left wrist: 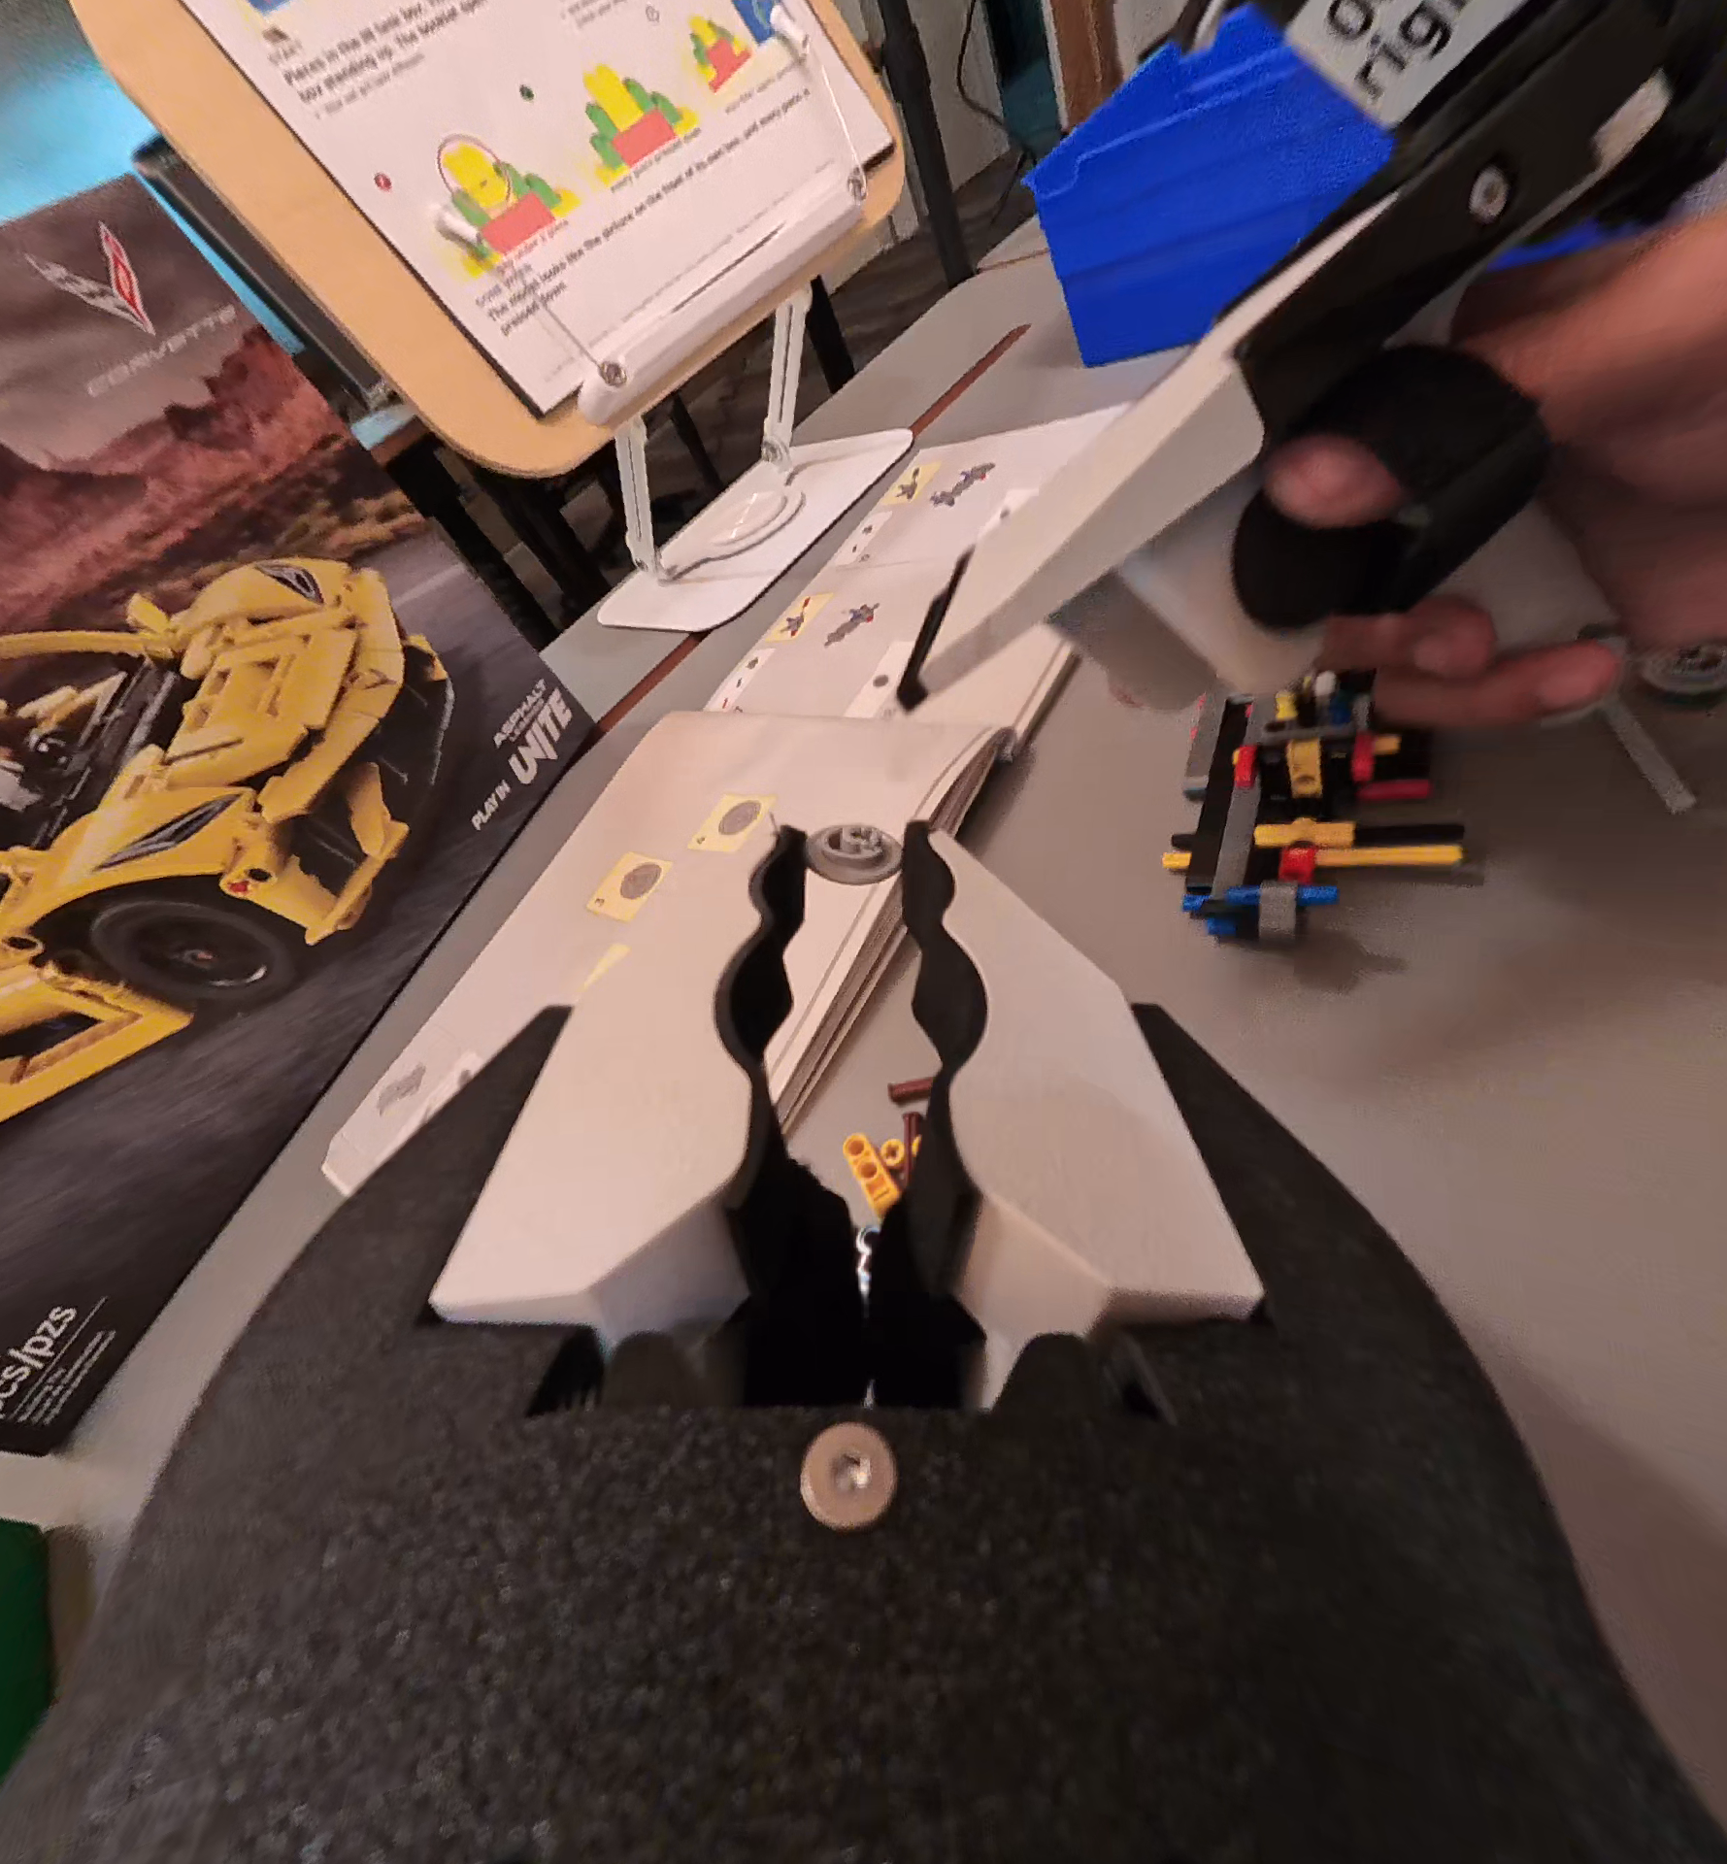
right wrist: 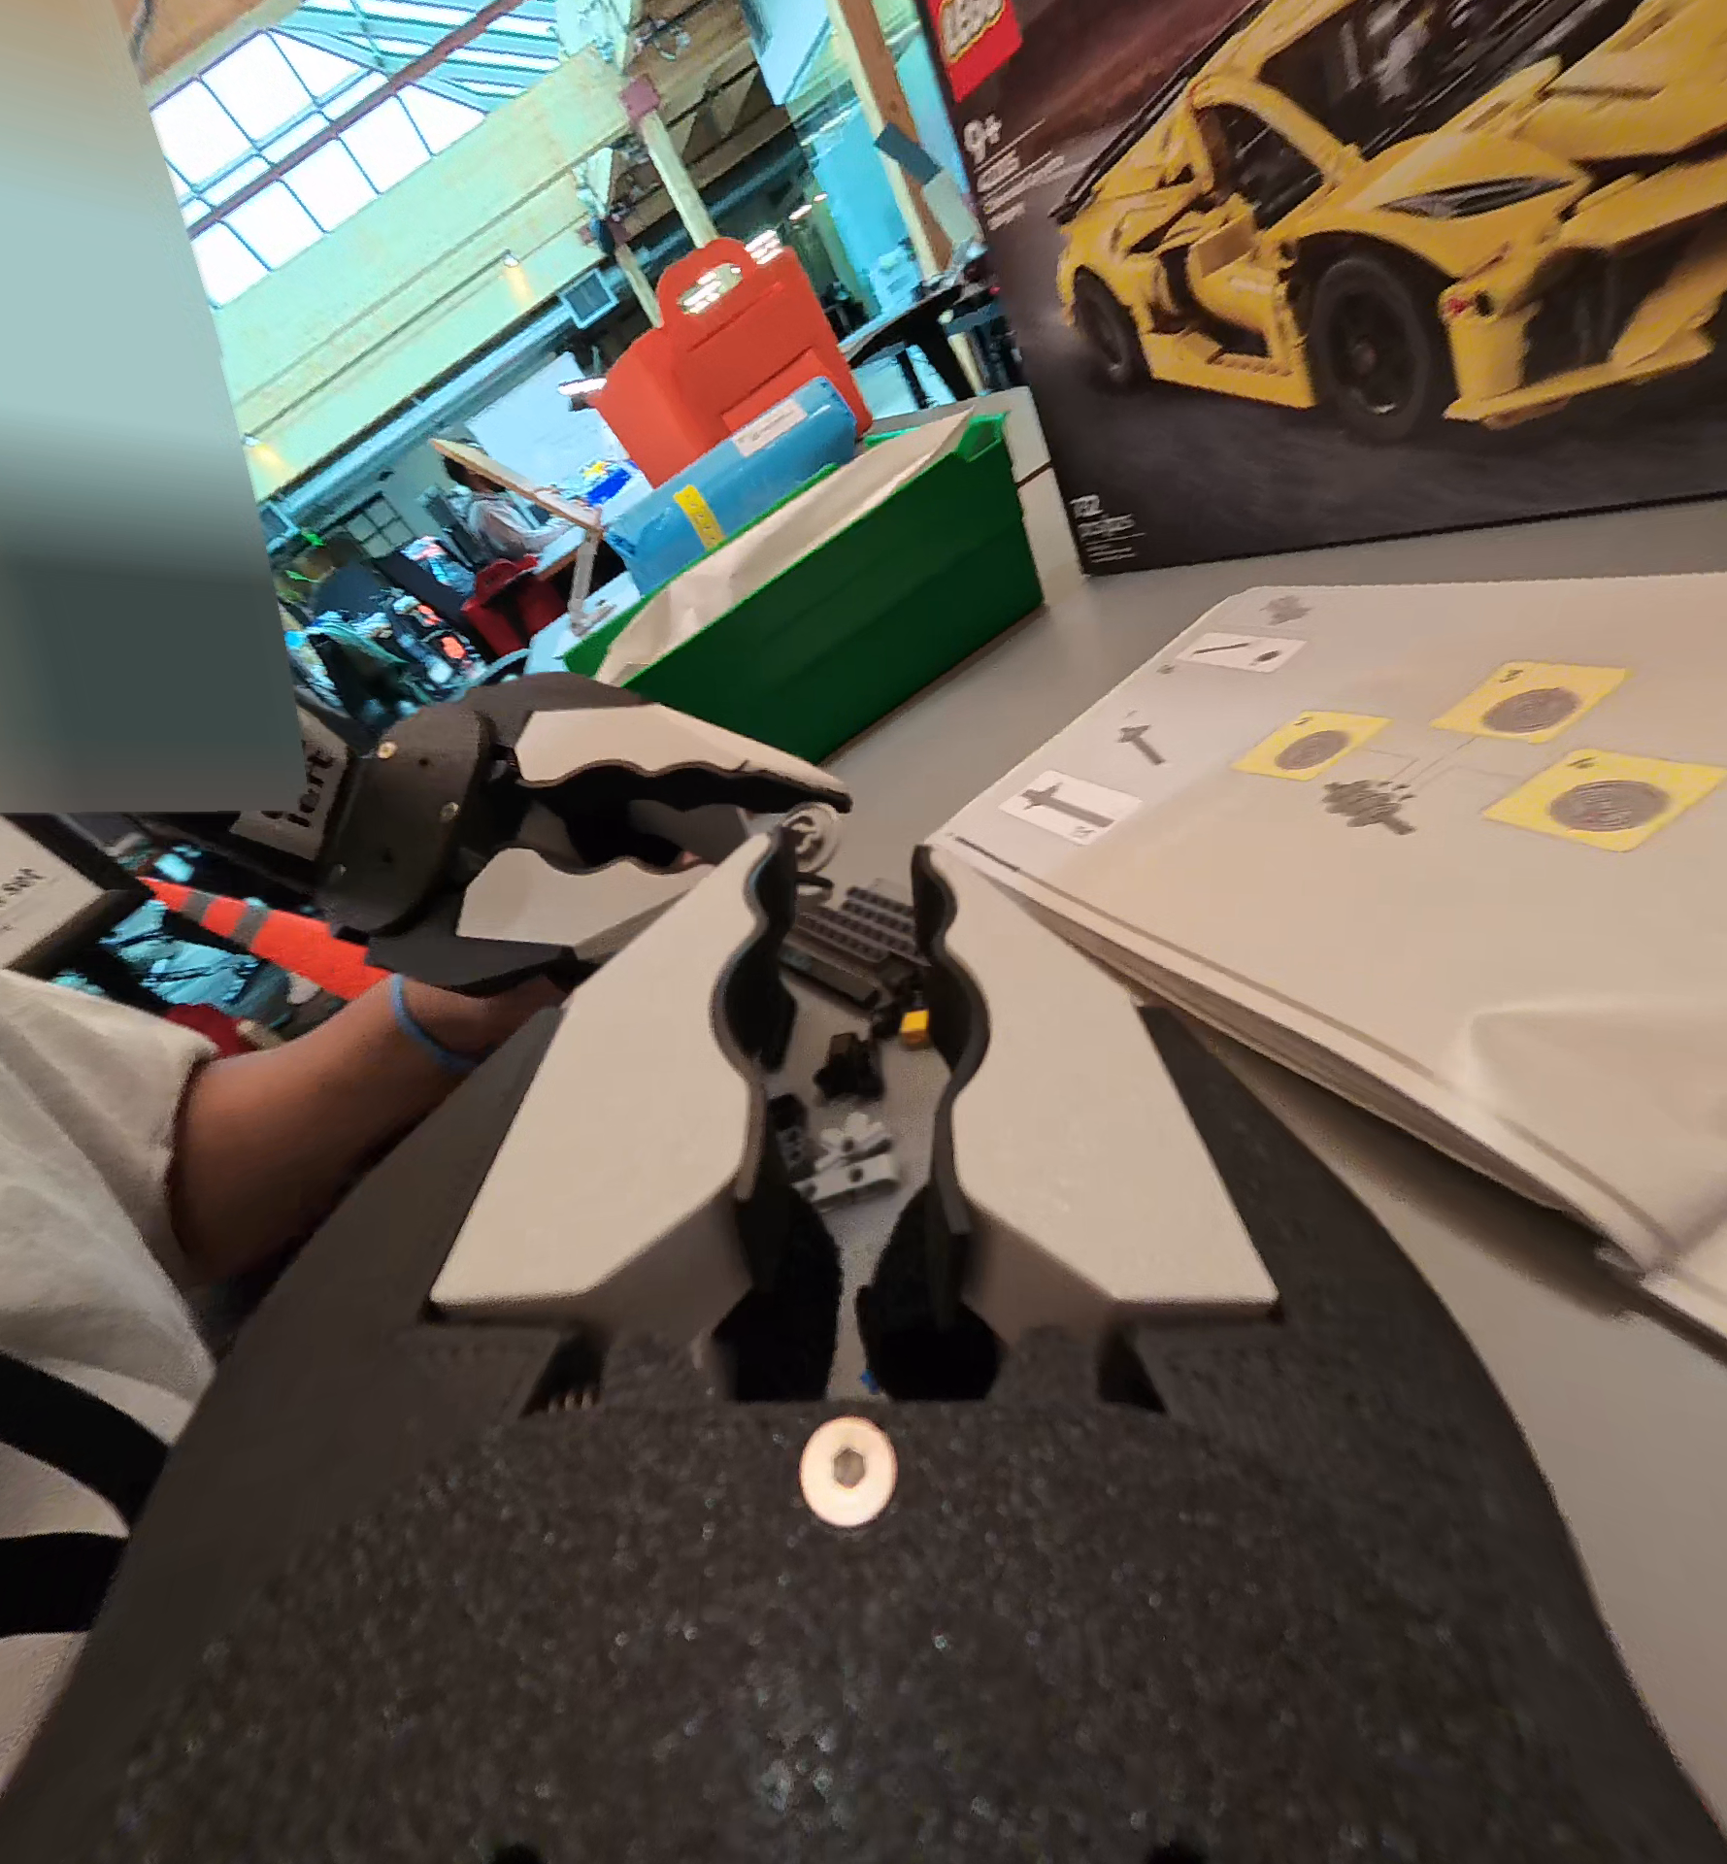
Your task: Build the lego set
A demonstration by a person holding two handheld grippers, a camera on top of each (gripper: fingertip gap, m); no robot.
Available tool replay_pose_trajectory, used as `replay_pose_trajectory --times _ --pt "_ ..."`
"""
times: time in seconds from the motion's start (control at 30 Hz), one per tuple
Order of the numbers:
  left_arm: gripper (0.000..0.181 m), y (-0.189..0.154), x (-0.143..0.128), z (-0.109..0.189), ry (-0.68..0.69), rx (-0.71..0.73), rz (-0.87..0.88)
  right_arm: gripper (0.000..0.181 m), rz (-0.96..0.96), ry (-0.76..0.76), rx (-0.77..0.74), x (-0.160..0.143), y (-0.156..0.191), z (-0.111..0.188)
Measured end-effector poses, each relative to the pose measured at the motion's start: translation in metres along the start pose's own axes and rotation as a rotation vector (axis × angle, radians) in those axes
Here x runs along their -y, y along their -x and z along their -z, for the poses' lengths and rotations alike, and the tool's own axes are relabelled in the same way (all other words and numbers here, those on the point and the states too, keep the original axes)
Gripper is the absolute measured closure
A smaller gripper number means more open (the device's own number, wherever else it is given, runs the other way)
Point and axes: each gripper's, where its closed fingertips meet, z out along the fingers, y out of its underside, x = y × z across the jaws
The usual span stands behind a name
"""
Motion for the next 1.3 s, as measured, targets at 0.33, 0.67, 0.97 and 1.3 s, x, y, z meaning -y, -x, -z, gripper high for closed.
replay_pose_trajectory --times 0.33,0.67,0.97,1.3 --pt "0.163 0.043 -0.059 0.003 0.224 0.102 0.097 0.164 0.020 0.050 -0.047 -0.009 -0.008 0.008" --pt "0.163 0.105 -0.115 0.029 0.382 0.312 0.083 0.167 0.062 0.073 -0.090 -0.008 -0.017 0.014" --pt "0.164 0.101 -0.109 0.024 0.416 0.281 0.045 0.167 0.021 0.095 -0.087 -0.013 -0.024 0.014" --pt "0.164 0.098 -0.093 0.025 0.375 0.292 0.025 0.167 0.051 0.064 -0.043 -0.004 -0.012 0.017"
